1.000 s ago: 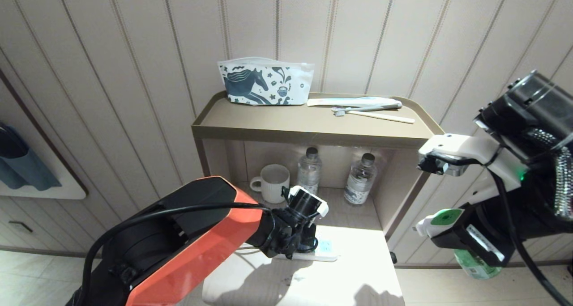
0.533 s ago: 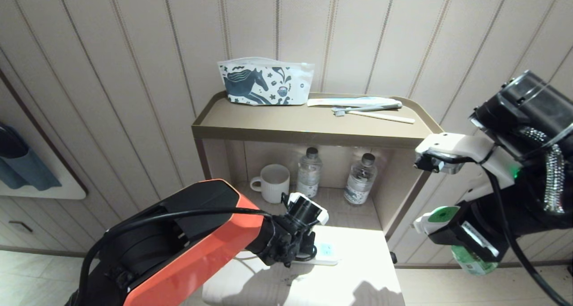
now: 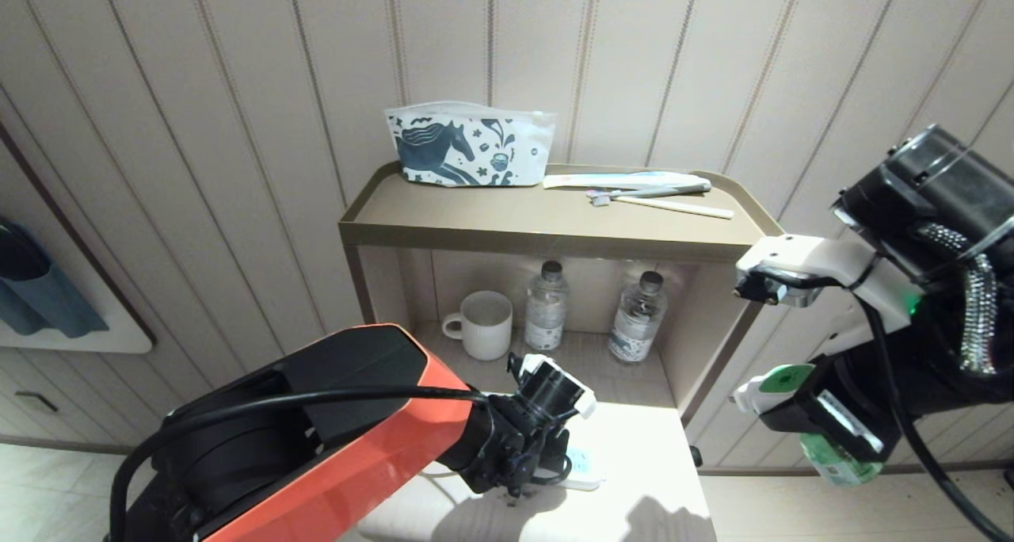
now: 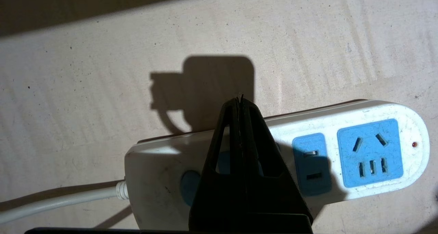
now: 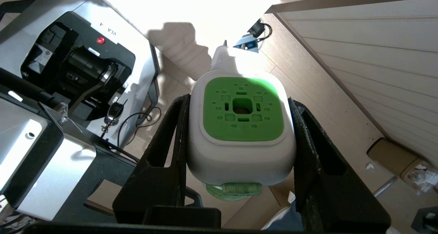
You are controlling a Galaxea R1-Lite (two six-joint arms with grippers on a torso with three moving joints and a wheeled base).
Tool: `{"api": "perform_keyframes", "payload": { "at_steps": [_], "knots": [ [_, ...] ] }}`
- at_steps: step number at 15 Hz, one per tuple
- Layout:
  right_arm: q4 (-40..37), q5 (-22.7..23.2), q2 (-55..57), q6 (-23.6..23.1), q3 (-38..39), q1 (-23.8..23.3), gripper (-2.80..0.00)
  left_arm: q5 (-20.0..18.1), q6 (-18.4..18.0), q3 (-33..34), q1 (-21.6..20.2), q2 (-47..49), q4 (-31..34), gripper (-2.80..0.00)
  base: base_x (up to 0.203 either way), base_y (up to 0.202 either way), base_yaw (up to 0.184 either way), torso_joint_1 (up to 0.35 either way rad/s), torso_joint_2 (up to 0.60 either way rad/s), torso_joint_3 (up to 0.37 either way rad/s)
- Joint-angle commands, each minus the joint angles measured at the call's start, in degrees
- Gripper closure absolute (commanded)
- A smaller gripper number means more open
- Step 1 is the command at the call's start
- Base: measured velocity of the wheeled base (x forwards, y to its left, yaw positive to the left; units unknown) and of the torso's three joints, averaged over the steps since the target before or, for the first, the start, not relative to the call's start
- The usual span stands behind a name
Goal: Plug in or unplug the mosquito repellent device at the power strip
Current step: Insert the plug into the socket
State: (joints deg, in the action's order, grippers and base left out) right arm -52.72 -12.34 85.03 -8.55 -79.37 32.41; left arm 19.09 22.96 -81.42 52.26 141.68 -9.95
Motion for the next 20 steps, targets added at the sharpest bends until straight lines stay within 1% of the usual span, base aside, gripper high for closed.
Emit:
{"api": "perform_keyframes", "payload": {
  "at_steps": [1,4,9,13,15,16,18,20],
  "knots": [
    [-0.27,-0.06,-0.04,-0.07,0.01,0.02,0.0,0.16,0.23,1.65,0.52,-1.51,-0.12,0.0,0.0,0.0,0.0,0.0,0.0,0.0],
    [-0.27,-0.06,-0.04,-0.07,0.1,0.02,0.0,0.16,0.16,1.88,0.47,-1.58,-1.04,0.0,0.0,0.0,0.0,0.0,0.0,0.0],
    [-0.15,0.01,0.79,0.17,0.05,0.1,0.0,0.25,-0.13,0.04,-2.83,-2.41,-2.51,0.0,0.0,0.0,0.0,0.0,0.0,0.0],
    [0.69,0.12,1.49,0.28,0.01,-0.07,0.0,0.2,-0.25,1.1,-3.84,-10.0,-2.12,0.0,0.0,0.0,0.0,0.0,0.0,0.0],
    [0.69,0.12,1.37,0.2,0.01,-0.07,0.0,0.23,-0.27,6.72,-4.0,-15.83,-2.18,0.0,0.0,0.0,0.0,0.0,0.0,0.0],
    [0.69,0.12,1.56,0.2,0.01,-0.01,0.0,0.25,-0.27,11.09,-4.04,-18.7,-2.28,0.0,0.0,0.0,0.0,0.0,0.0,0.0],
    [0.69,0.21,2.07,0.2,0.1,0.02,0.0,0.25,-0.28,18.83,-4.08,-26.19,-2.36,0.0,0.0,0.0,0.0,0.0,0.0,0.0],
    [0.69,0.56,2.82,0.2,0.18,0.06,0.0,0.36,-0.45,25.08,-4.09,-34.47,-2.36,0.0,0.0,0.0,0.0,0.0,0.0,0.0]
  ]
}}
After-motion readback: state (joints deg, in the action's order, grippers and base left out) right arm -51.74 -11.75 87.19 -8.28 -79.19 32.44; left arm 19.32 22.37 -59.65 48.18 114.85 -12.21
